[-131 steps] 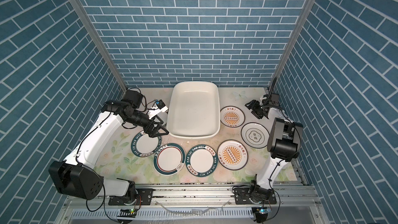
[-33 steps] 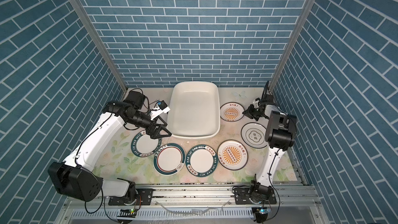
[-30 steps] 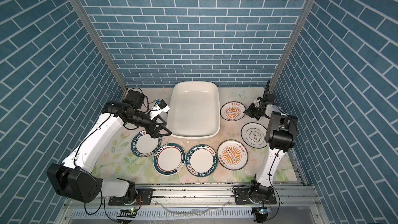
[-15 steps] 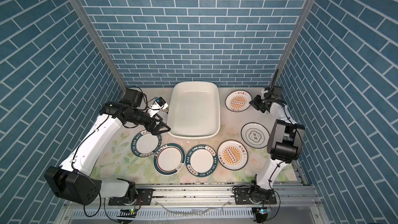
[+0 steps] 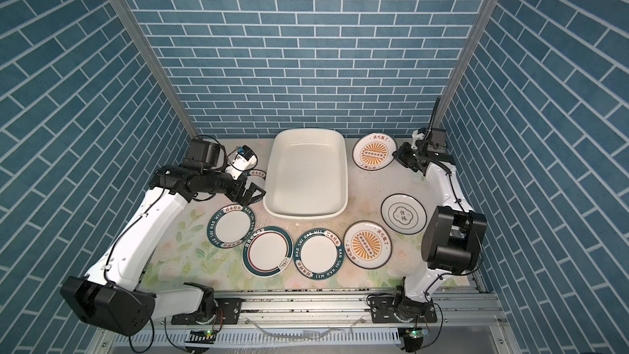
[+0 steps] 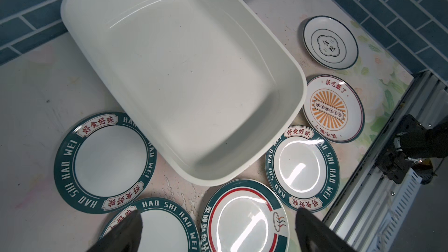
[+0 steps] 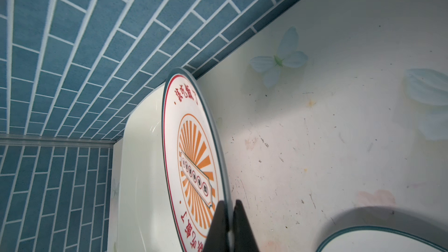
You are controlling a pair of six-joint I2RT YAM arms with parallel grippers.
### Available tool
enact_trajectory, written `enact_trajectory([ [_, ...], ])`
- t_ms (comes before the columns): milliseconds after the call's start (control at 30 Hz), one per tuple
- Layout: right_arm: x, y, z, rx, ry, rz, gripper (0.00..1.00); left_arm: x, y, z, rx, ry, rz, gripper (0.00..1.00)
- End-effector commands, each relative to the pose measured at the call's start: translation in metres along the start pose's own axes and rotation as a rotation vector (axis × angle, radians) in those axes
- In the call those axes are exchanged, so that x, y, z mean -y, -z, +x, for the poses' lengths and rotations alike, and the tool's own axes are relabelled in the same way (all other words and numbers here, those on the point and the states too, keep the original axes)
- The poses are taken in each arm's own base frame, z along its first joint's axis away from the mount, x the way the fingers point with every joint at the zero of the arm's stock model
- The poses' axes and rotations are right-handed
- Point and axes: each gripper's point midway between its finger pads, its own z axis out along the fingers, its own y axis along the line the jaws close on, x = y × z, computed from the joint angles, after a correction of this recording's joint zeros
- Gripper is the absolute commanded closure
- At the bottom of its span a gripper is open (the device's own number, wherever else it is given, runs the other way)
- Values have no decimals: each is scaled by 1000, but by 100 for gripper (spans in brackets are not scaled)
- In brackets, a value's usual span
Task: Place the plates into the plastic bin on the countertop
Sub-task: 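Lift the sunburst plate with the right gripper and carry it over the bin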
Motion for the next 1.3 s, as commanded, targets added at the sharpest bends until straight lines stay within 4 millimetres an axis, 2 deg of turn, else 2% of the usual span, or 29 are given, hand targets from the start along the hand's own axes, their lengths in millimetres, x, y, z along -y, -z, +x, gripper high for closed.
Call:
enact_trajectory([
  [0,-52,14,-7,34,55,-51,100,-11,3,-2,30,18,-81,0],
  [233,-124,-22,10,-7,114,-147,100,-12,11,0,57,4,-116,1],
  [400,-164,-69,36,-62,133,-193,100,-8,21,-5,82,1,-120,0],
  [567,-189,-117,63,-99,118,-227,100,-2,29,-10,100,-22,-106,0],
  [800,-191,-176,85,-93,43,-204,100,9,30,-10,114,-30,-48,0],
  [900,-190,-194,89,-74,-12,-205,100,15,31,-10,120,-25,-18,1],
  [967,-180,-213,98,-79,-40,-187,100,17,31,-11,125,-23,-4,0],
  [1133,-178,-238,105,-96,-98,-201,100,25,33,-11,135,-21,38,0],
  [1267,-173,-249,109,-90,-111,-186,100,31,32,-11,141,-19,69,0],
])
